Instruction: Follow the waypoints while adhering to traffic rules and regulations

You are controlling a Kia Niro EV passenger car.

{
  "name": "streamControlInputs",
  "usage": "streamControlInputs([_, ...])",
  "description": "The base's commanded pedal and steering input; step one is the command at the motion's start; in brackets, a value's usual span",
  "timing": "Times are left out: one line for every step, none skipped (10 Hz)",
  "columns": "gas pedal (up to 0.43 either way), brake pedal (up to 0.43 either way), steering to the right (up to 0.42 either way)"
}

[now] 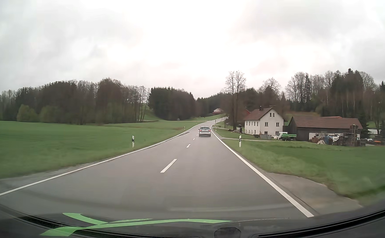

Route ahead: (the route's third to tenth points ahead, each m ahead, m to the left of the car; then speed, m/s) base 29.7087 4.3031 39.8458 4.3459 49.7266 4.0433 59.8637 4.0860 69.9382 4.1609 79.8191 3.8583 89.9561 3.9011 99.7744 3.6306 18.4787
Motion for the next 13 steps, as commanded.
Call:
streamControlInputs([0.087,0.0,-0.003])
streamControlInputs([0.079,0.0,-0.001])
streamControlInputs([0.079,0.0,0.001])
streamControlInputs([0.079,0.0,0.001])
streamControlInputs([0.087,0.0,0.001])
streamControlInputs([0.087,0.0,0.001])
streamControlInputs([0.087,0.0,0.001])
streamControlInputs([0.059,0.0,0.001])
streamControlInputs([0.008,0.0,0.001])
streamControlInputs([0.008,0.0,0.0])
streamControlInputs([0.008,0.0,-0.002])
streamControlInputs([0.02,0.0,-0.002])
streamControlInputs([0.028,0.0,-0.002])
